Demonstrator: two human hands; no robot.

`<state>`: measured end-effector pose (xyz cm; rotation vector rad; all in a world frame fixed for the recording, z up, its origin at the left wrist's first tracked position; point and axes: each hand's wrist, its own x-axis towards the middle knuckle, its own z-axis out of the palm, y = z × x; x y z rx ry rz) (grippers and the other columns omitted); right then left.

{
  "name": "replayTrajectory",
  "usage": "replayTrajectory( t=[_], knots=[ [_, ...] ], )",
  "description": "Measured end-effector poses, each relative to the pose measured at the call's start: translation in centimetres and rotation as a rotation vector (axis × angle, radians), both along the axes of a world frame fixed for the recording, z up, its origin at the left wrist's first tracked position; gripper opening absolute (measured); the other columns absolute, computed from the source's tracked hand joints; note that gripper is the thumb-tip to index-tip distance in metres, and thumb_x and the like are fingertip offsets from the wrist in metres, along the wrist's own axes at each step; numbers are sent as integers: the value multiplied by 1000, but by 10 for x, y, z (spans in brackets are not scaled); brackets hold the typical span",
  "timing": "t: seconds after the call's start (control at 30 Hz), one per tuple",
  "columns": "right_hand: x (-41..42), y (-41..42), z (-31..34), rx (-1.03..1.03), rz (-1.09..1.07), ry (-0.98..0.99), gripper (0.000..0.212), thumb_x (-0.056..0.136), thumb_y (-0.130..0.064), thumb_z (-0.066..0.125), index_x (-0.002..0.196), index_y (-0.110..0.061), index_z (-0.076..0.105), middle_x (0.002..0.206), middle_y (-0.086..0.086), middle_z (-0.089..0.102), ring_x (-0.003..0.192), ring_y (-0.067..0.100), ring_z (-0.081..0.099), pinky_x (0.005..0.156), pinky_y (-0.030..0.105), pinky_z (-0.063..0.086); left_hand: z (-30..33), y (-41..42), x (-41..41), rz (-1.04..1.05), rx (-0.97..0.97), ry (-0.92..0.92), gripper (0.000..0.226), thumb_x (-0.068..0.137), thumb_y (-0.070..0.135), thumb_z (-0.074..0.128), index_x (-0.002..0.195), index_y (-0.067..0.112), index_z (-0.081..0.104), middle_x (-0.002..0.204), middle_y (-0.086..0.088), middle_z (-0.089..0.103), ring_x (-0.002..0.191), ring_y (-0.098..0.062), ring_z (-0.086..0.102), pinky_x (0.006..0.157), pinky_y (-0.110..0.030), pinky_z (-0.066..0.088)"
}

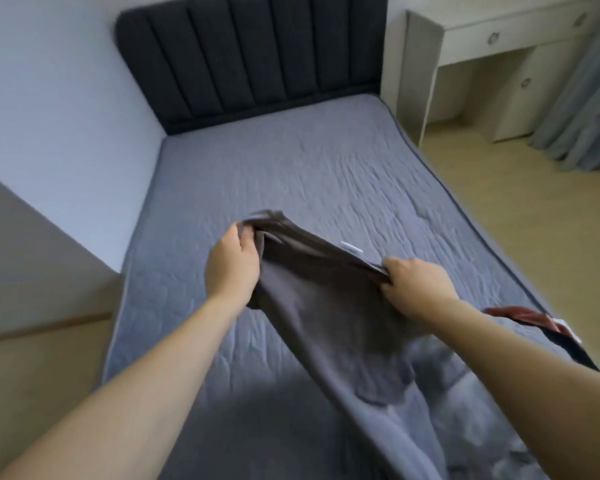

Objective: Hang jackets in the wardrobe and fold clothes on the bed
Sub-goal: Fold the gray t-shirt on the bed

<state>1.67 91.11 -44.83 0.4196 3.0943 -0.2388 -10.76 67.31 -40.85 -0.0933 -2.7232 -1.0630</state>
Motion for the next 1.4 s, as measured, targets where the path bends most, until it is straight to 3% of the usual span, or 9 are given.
replayTrajectory(
  t=[0.23, 0.37, 0.47, 0.57, 0.83, 1.03, 1.17, 1.27, 1.4],
  knots=[
    [-115, -182, 174, -79, 73, 202, 17, 87, -27, 50, 94, -13, 43, 82, 5, 51, 80, 33, 56, 64, 35, 38, 161, -212, -42, 127, 63, 141, 33, 104, 37, 36, 85, 14, 52, 100, -16, 65, 94, -36, 58, 73, -37, 39],
    [-160, -278, 252, -122, 172, 262, 12, 82, -14, 47, 93, -10, 43, 97, 14, 55, 86, 34, 50, 70, 36, 38, 242, -327, -32, 118, -150, 164, 42, 103, 46, 34, 76, 18, 51, 89, -15, 66, 85, -35, 59, 69, -39, 45],
    [-187, -337, 277, 60, 216, 268, 19, 82, -14, 49, 101, -13, 52, 117, 13, 43, 108, 34, 41, 87, 40, 36, 275, -388, -21, 97, -148, 40, 42, 102, 43, 42, 69, 18, 49, 85, -12, 65, 82, -30, 59, 67, -35, 39],
    [-206, -374, 269, 74, 150, 190, 27, 85, -15, 52, 112, -17, 53, 126, 13, 33, 115, 35, 36, 85, 42, 36, 273, -407, -3, -47, 201, -248, 30, 102, 32, 49, 82, 15, 64, 91, -9, 71, 81, -19, 66, 73, -30, 50],
    [-236, -350, 141, -28, 234, -75, 25, 90, -11, 52, 112, -14, 63, 115, 10, 51, 96, 34, 59, 80, 42, 51, 79, -315, 20, -218, 331, -1016, 25, 96, 12, 54, 121, 13, 58, 118, -8, 66, 107, -21, 65, 88, -32, 53],
    [-218, -244, -39, -284, 112, -237, 41, 90, -16, 53, 131, -16, 51, 129, 11, 47, 94, 30, 58, 76, 37, 51, -156, -126, 64, 8, 745, -1346, 33, 102, 6, 37, 135, 14, 38, 127, -18, 55, 79, -32, 69, 58, -42, 60],
    [-156, -170, -188, -443, -186, -329, 23, 88, -18, 43, 108, -9, 50, 108, 14, 53, 84, 32, 56, 69, 34, 44, -273, -24, 98, -313, 639, -1570, 41, 101, 0, 30, 137, 19, 36, 120, -13, 59, 81, -34, 64, 70, -38, 54],
    [-111, -130, -286, -487, -410, -417, 33, 90, -27, 42, 112, -5, 51, 115, 19, 55, 99, 37, 55, 82, 37, 45, -344, -33, 75, -492, 87, -1412, 33, 99, 5, 36, 124, 6, 56, 95, -14, 61, 82, -33, 63, 72, -37, 50],
    [-84, -120, -378, -613, -529, -525, 72, 87, -48, 59, 143, -7, 37, 143, 22, 42, 126, 40, 45, 99, 39, 42, -411, -129, -8, -167, -434, -625, 30, 85, 10, 49, 108, 18, 66, 117, -10, 65, 110, -34, 57, 91, -38, 46]
  ],
)
